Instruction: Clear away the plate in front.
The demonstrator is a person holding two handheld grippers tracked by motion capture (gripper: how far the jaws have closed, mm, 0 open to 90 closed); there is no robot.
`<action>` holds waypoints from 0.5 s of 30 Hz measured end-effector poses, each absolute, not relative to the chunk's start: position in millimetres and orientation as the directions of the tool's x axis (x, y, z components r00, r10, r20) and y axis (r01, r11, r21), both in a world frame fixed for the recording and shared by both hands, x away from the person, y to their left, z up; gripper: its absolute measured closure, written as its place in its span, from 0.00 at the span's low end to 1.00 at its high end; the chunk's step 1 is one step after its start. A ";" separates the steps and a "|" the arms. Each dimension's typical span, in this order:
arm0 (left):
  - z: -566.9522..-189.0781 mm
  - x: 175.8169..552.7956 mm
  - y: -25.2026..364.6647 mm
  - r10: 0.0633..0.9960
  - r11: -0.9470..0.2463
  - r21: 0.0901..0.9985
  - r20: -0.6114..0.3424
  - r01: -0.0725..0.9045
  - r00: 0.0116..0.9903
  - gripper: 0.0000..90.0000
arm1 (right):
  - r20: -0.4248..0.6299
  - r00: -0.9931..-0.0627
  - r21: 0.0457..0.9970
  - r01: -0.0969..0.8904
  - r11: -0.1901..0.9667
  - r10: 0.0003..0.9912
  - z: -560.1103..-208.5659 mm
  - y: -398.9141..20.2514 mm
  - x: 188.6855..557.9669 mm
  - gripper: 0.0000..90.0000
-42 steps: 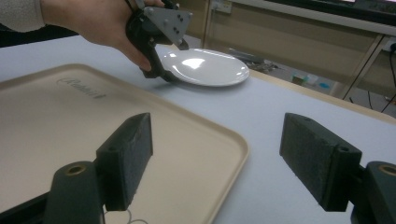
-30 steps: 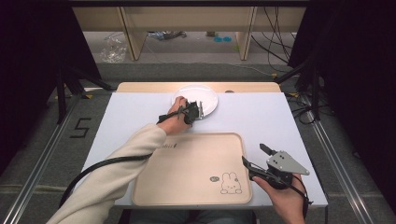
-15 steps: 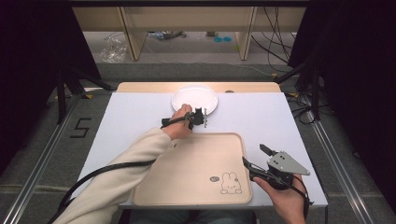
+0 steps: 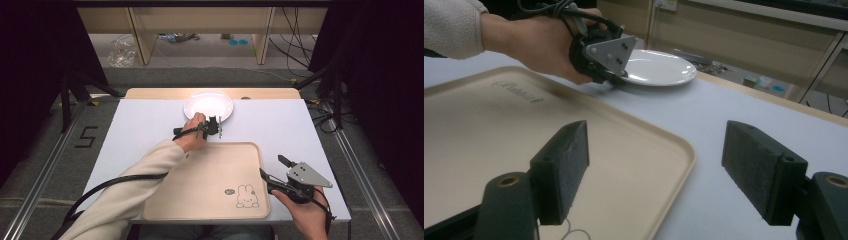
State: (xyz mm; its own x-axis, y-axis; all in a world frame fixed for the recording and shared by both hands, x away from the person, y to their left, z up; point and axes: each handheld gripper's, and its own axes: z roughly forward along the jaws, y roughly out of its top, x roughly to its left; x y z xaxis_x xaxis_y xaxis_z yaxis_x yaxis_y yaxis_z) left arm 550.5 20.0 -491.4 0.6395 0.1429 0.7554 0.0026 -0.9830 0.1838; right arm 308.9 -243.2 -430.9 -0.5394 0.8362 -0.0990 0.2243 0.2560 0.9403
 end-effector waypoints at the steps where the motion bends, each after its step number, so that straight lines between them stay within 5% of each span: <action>1: -489.4 549.8 19.8 0.144 -0.983 0.185 0.764 -0.001 0.629 0.95 | -0.104 -0.537 0.941 0.219 0.257 0.837 -430.5 -243.7 308.7 0.31; 15: -475.6 551.3 23.4 0.148 -0.980 0.200 0.779 -0.018 0.609 0.97 | -0.096 -0.542 0.941 0.225 0.254 0.835 -430.5 -243.8 309.0 0.32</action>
